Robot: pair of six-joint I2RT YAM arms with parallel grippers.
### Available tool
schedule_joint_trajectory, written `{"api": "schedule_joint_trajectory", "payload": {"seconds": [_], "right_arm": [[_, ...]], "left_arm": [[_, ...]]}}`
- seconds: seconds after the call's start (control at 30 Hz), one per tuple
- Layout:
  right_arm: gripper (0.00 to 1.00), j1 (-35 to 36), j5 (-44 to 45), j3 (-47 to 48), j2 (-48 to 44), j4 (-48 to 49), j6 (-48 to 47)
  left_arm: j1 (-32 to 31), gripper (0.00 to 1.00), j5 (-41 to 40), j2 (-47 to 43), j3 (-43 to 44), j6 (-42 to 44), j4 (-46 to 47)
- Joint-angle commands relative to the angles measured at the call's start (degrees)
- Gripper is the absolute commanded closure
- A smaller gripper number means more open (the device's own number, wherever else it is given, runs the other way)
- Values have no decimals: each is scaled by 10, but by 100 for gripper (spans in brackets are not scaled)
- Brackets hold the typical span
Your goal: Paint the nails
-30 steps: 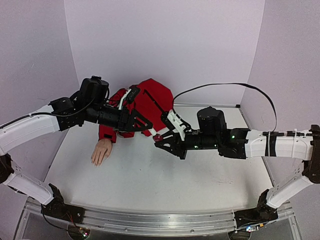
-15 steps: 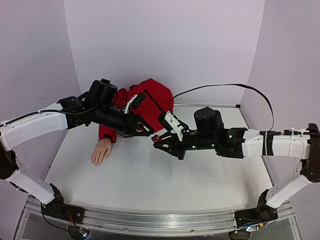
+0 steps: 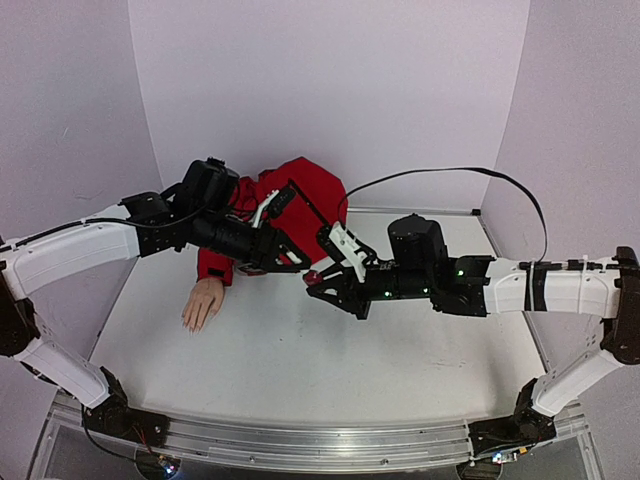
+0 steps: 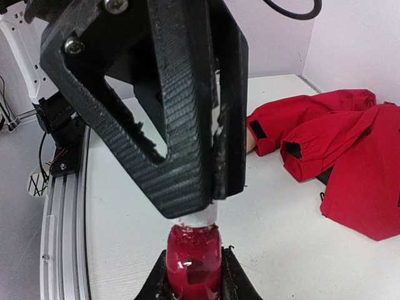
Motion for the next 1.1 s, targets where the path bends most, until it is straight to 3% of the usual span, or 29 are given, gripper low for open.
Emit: {"api": "schedule_joint_trajectory", "payload": {"seconds": [0.0, 0.37, 1.07], "right_arm": [[100, -2, -14, 29, 0, 20, 2], [100, -2, -6, 23, -1, 19, -3], [100, -2, 5, 4, -7, 14, -11]], "left_arm": [[-5, 66, 9, 3, 35, 12, 7], [-5, 87, -14, -7, 32, 15, 7], [-4, 100, -54, -28, 28, 16, -6]]}}
